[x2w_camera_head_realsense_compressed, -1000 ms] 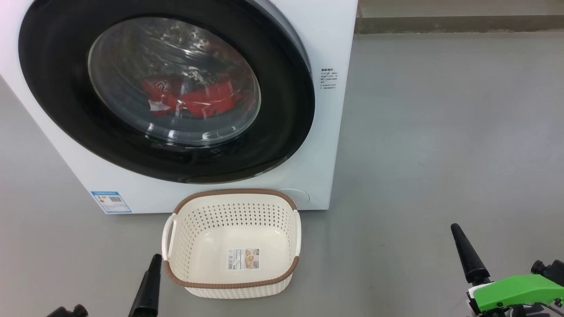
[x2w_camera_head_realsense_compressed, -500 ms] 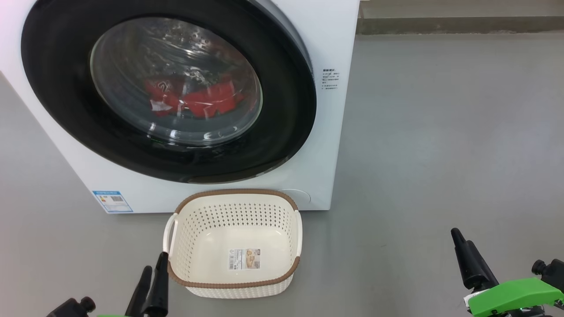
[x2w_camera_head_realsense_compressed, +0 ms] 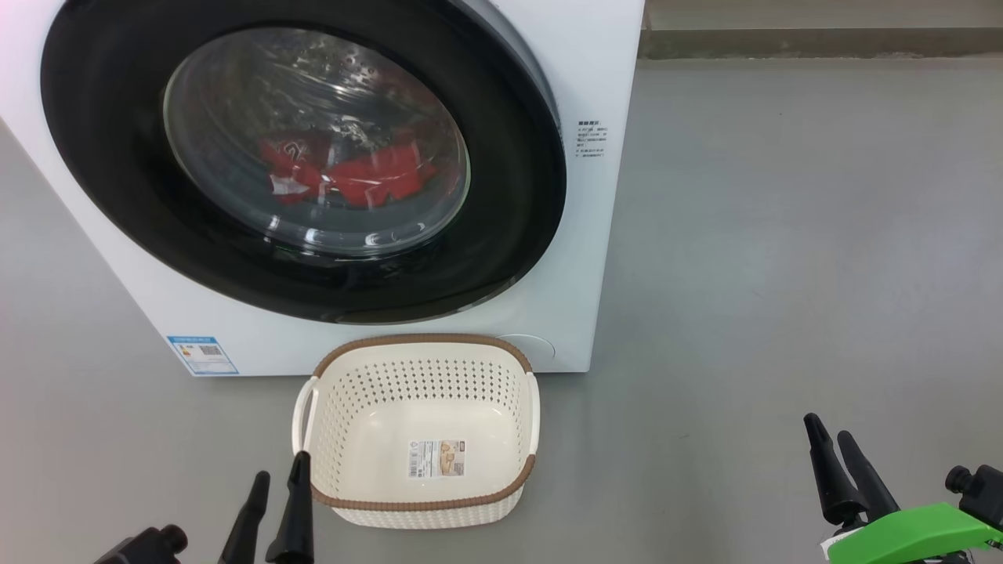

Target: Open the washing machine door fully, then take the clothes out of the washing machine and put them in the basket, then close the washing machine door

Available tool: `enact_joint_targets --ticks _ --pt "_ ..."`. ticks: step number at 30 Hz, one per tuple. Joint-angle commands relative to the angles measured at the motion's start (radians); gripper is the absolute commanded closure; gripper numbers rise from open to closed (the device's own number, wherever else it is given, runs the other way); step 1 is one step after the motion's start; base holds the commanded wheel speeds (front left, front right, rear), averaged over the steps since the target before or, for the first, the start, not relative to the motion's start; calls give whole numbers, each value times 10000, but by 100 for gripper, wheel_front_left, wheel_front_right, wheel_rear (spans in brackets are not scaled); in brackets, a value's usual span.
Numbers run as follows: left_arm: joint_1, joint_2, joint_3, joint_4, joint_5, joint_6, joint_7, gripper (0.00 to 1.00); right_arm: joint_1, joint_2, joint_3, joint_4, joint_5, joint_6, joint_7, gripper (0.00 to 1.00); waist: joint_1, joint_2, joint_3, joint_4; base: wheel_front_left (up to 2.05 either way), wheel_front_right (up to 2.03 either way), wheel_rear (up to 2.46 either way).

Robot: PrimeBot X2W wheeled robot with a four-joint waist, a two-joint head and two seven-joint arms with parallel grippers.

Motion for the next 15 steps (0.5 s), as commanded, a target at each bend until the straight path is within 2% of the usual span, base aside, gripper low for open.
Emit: enact_joint_targets --ticks 1,15 --pt "-137 169 140 -341 307 74 -135 0 -134 -246 126 -304 -243 4 -127 0 -1 -1 2 1 0 0 0" --pt "-49 228 -43 -479 1984 257 -551 0 20 -365 246 -361 -1549 5 -538 0 -1 -1 16 7 0 0 0"
